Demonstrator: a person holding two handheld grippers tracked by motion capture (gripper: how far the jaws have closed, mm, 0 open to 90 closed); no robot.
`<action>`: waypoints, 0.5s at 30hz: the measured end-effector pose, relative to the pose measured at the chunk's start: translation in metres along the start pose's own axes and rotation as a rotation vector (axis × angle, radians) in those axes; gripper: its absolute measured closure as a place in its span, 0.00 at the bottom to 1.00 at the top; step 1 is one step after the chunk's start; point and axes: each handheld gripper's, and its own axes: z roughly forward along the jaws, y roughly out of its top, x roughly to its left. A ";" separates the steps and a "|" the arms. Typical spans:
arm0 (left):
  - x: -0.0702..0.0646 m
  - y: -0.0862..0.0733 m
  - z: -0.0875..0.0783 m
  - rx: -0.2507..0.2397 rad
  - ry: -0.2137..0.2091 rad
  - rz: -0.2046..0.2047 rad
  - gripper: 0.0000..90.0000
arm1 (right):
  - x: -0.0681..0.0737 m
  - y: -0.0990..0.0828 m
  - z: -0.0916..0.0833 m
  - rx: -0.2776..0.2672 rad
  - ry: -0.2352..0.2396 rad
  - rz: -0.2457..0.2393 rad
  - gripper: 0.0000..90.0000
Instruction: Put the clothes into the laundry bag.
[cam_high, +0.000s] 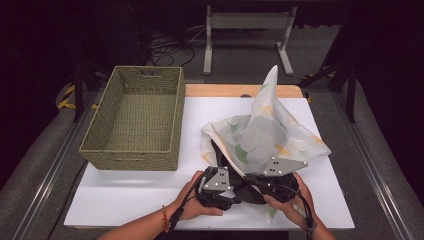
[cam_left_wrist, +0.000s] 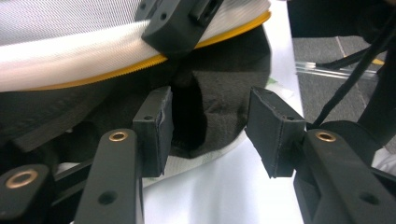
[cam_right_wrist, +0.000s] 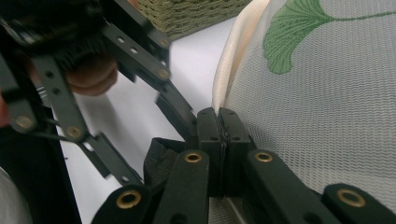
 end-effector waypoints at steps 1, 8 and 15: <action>0.001 0.000 0.004 0.014 0.002 0.007 0.56 | 0.000 0.000 0.000 0.000 0.001 0.000 0.99; 0.009 -0.002 0.019 0.063 0.075 0.039 0.92 | 0.002 0.001 0.000 -0.004 0.010 -0.001 0.99; 0.021 0.002 0.018 0.023 0.162 0.015 0.98 | 0.005 0.003 -0.002 -0.020 0.025 -0.004 0.99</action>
